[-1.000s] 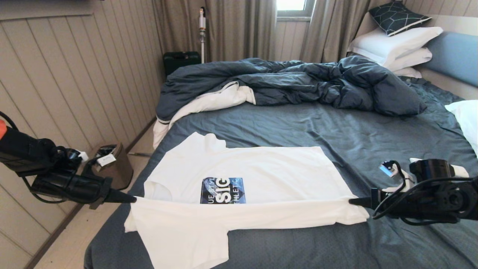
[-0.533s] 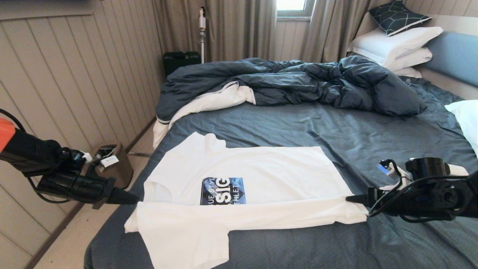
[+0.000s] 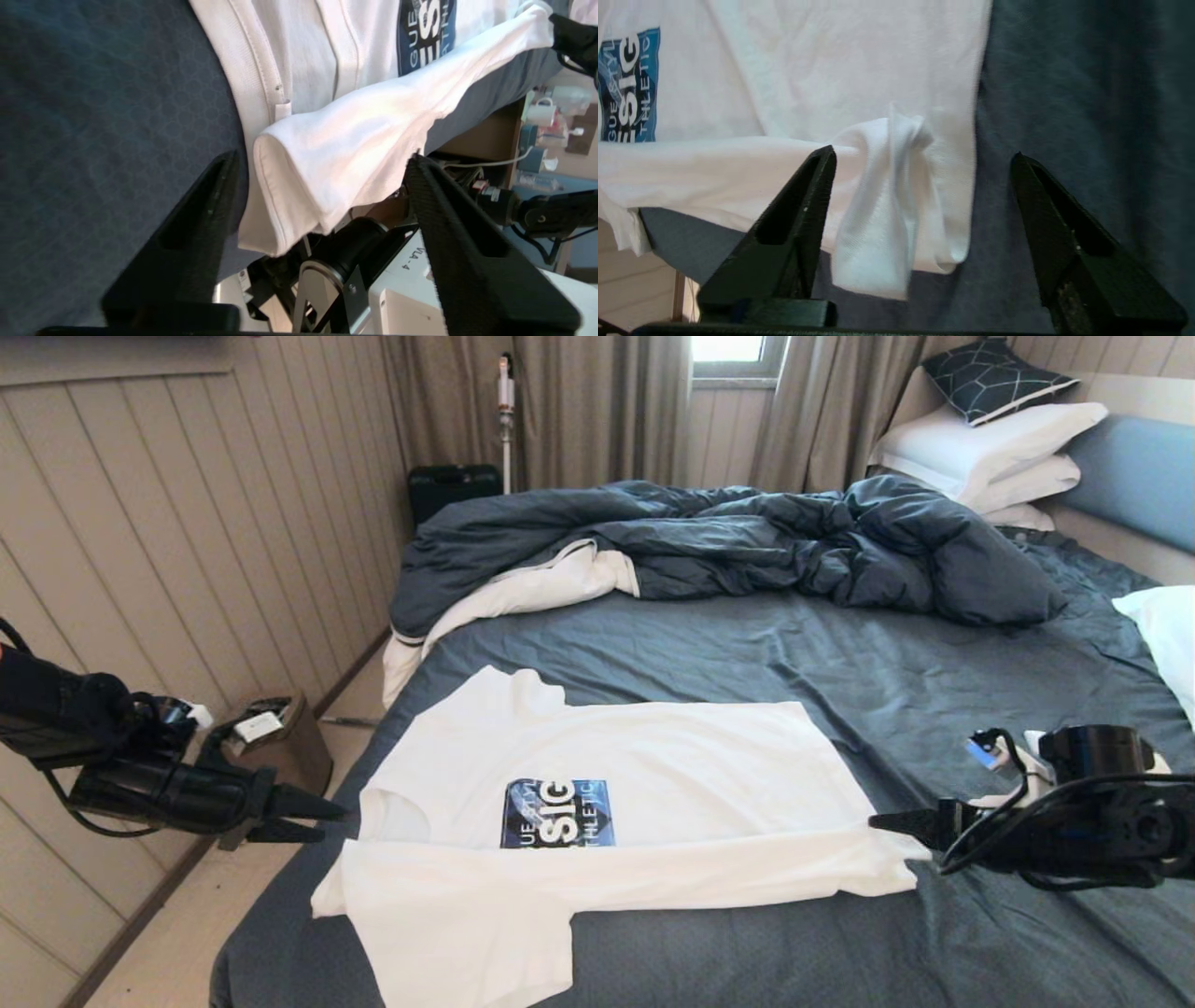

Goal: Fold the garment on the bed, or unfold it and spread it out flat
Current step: Fold the white T-shirt

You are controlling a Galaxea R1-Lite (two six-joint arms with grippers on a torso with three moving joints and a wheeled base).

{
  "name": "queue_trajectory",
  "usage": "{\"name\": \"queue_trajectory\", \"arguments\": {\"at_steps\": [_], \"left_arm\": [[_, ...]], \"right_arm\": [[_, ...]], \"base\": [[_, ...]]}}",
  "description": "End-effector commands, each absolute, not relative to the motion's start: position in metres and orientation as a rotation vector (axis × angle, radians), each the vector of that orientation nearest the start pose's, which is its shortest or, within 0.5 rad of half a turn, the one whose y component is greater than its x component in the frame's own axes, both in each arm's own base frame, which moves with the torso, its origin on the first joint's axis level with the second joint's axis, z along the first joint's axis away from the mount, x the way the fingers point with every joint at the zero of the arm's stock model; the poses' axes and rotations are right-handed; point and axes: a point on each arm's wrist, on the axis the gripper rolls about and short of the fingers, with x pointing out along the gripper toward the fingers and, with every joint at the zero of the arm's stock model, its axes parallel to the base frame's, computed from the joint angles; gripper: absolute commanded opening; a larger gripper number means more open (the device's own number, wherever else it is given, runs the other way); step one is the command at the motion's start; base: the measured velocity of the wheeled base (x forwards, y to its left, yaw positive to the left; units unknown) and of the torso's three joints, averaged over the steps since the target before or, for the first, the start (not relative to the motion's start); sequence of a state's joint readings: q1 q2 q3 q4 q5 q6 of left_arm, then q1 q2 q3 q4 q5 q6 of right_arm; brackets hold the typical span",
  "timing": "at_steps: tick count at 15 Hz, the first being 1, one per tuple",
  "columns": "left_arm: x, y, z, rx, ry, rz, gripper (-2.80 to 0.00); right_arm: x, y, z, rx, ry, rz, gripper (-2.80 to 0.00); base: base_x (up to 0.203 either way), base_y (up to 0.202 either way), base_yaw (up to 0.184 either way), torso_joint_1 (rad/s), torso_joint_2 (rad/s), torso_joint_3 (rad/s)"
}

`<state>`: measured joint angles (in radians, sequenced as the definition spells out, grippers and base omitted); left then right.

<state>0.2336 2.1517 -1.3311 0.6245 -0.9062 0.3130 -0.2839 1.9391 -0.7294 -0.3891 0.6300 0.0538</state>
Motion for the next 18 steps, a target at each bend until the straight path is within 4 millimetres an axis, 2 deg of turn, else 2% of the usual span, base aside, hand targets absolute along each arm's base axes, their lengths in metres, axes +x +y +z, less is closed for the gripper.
{"name": "queue_trajectory", "arguments": {"at_steps": [1, 5, 10, 14, 15, 18], "left_arm": [[0.340, 0.067, 0.091, -0.525, 1.093, -0.718, 0.00], [0.326, 0.073, 0.102, -0.533, 1.080, -0.697, 0.00], [0.283, 0.059, 0.091, -0.548, 1.166, -0.729, 0.00], [0.264, 0.039, 0.085, -0.551, 1.224, -0.785, 0.00], [0.261, 0.037, 0.085, -0.553, 1.228, -0.791, 0.00], [0.255, 0.036, 0.086, -0.551, 1.228, -0.794, 0.00]], "right_arm": [[0.295, -0.080, 0.079, 0.414, 0.721, 0.291, 0.00], [0.286, -0.087, 0.087, 0.414, 0.692, 0.269, 0.00], [0.264, -0.079, 0.090, 0.422, 0.704, 0.267, 0.00], [0.258, -0.076, 0.094, 0.427, 0.699, 0.273, 0.00], [0.254, -0.075, 0.096, 0.422, 0.691, 0.273, -2.80], [0.245, -0.075, 0.102, 0.421, 0.680, 0.263, -2.80]], "base": [[0.000, 0.000, 0.000, 0.000, 0.00, 0.000], [0.000, 0.000, 0.000, 0.000, 0.00, 0.000], [0.000, 0.000, 0.000, 0.000, 0.00, 0.000], [0.000, 0.000, 0.000, 0.000, 0.00, 0.000], [0.000, 0.000, 0.000, 0.000, 0.00, 0.000], [0.000, 0.000, 0.000, 0.000, 0.00, 0.000]]}}
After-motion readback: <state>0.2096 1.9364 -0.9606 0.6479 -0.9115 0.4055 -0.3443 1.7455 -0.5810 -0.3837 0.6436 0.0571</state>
